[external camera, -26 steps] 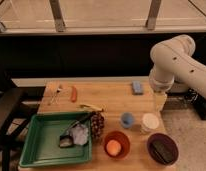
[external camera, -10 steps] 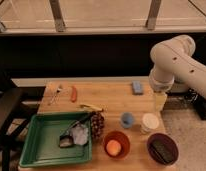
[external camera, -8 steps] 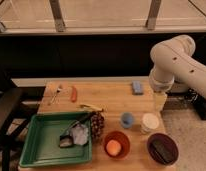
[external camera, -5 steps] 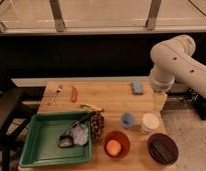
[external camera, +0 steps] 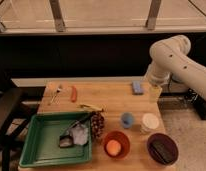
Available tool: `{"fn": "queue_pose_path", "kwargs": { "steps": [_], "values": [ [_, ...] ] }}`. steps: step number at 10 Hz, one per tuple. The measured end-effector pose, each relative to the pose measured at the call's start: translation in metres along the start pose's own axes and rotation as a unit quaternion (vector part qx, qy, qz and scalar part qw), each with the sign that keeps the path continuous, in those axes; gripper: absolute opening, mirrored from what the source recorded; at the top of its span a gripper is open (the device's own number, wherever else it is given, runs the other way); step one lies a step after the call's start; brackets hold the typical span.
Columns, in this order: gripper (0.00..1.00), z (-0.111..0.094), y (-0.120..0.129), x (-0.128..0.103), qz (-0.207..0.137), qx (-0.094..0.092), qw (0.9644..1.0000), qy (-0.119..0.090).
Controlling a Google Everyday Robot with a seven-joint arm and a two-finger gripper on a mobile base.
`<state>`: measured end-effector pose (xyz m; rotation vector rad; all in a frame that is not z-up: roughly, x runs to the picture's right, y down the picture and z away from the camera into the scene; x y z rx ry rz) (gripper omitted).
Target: Place sponge in paper cup
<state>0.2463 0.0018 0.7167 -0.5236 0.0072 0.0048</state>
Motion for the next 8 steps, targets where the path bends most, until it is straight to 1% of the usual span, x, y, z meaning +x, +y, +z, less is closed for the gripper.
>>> {"fn": "queue_pose_path", "kwargs": {
  "steps": [2, 3, 4, 5, 7, 8],
  "values": [
    [0.80, 0.025, -0.029, -0.008, 0.007, 0.010, 0.9999, -0.009],
    [0.80, 0.034, -0.038, -0.008, 0.015, 0.015, 0.9997, -0.009],
    [0.80, 0.049, -0.049, -0.007, 0.031, 0.016, 0.9994, -0.006],
    [0.80, 0.051, -0.050, -0.010, 0.034, 0.015, 0.9993, -0.008],
    [0.80, 0.051, -0.050, -0.005, 0.035, 0.016, 0.9992, -0.005],
    [0.80, 0.051, -0.050, -0.009, 0.034, 0.015, 0.9993, -0.008]
  ]
}}
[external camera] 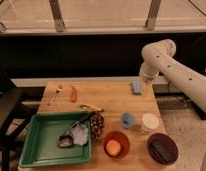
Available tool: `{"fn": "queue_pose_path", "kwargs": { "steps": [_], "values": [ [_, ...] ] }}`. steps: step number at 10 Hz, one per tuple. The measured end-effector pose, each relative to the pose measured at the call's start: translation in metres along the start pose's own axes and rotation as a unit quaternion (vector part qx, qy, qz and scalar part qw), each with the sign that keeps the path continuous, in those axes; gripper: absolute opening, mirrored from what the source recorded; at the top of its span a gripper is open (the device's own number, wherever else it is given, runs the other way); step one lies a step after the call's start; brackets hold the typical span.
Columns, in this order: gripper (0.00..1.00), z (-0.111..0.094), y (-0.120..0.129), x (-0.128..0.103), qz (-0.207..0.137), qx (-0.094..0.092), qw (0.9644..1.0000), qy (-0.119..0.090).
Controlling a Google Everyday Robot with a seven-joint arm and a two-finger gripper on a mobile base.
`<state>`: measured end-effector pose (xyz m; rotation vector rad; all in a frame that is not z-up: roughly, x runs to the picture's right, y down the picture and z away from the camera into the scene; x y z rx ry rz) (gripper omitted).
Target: Place sponge in paper cup
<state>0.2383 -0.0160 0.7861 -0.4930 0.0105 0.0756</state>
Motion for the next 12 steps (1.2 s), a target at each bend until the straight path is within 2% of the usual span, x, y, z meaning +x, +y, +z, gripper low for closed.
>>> {"fn": "queue_pose_path", "kwargs": {
  "steps": [3, 4, 8, 9, 12],
  "values": [
    [0.80, 0.002, -0.002, 0.004, 0.009, -0.001, 1.0000, -0.002],
    [0.80, 0.011, -0.003, 0.005, 0.017, -0.003, 0.9998, -0.007],
    [0.80, 0.058, -0.013, 0.005, 0.035, 0.001, 0.9990, -0.029],
    [0.80, 0.067, -0.014, 0.007, 0.036, 0.001, 0.9988, -0.032],
    [0.80, 0.110, -0.021, 0.005, 0.032, 0.005, 0.9983, -0.048]
  ]
}}
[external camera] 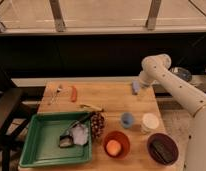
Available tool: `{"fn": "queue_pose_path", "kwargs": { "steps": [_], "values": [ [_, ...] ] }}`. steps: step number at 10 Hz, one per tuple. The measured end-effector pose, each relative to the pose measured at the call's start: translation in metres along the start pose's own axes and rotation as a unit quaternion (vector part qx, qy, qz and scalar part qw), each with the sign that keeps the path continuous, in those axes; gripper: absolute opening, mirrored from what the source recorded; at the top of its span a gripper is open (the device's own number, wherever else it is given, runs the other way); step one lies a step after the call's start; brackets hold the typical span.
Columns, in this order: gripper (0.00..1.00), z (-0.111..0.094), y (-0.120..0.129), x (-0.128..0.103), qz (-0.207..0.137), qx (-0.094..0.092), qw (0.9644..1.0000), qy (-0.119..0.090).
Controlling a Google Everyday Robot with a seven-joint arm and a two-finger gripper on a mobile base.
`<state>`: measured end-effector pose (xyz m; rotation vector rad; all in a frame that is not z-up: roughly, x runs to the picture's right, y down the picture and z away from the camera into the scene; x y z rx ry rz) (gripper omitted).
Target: Place sponge in paper cup
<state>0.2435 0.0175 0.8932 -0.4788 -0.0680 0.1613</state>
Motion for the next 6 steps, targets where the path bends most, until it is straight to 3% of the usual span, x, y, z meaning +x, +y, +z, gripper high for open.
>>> {"fn": "queue_pose_path", "kwargs": {
  "steps": [2, 4, 6],
  "values": [
    [0.80, 0.028, -0.006, -0.003, -0.013, 0.008, 0.9998, -0.010],
    [0.80, 0.051, -0.022, -0.001, -0.024, 0.019, 0.9995, -0.008],
    [0.80, 0.062, -0.039, 0.009, -0.030, 0.030, 0.9991, -0.004]
  ]
}}
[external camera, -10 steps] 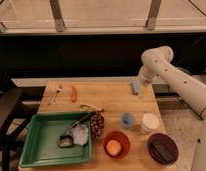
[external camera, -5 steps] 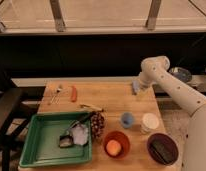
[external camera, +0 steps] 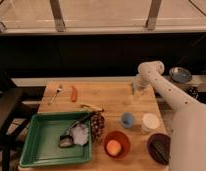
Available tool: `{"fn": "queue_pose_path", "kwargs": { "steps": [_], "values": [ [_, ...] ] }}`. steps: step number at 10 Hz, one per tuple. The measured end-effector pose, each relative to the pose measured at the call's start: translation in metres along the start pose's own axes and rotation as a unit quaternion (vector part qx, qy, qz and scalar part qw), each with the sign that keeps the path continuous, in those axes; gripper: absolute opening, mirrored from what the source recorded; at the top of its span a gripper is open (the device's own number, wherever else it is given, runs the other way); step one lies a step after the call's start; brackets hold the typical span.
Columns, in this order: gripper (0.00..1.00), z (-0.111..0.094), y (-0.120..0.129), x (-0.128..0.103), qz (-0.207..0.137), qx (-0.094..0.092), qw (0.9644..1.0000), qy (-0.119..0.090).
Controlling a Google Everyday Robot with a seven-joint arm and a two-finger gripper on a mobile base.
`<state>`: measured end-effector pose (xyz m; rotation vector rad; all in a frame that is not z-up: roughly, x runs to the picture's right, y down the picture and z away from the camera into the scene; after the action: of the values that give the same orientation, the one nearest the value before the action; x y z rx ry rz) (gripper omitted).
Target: Place sponge in paper cup
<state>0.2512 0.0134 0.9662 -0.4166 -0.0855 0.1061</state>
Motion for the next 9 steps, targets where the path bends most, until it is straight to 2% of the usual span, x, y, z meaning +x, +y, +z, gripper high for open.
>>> {"fn": "queue_pose_path", "kwargs": {
  "steps": [5, 7, 8, 9],
  "values": [
    [0.78, 0.015, -0.015, 0.044, 0.004, 0.010, 0.9999, 0.011],
    [0.62, 0.022, -0.016, 0.058, 0.001, 0.003, 1.0000, 0.003],
    [0.49, 0.028, -0.016, 0.059, -0.003, 0.000, 1.0000, -0.008],
    [0.41, 0.031, -0.018, 0.056, -0.006, 0.000, 0.9999, -0.016]
  ]
}}
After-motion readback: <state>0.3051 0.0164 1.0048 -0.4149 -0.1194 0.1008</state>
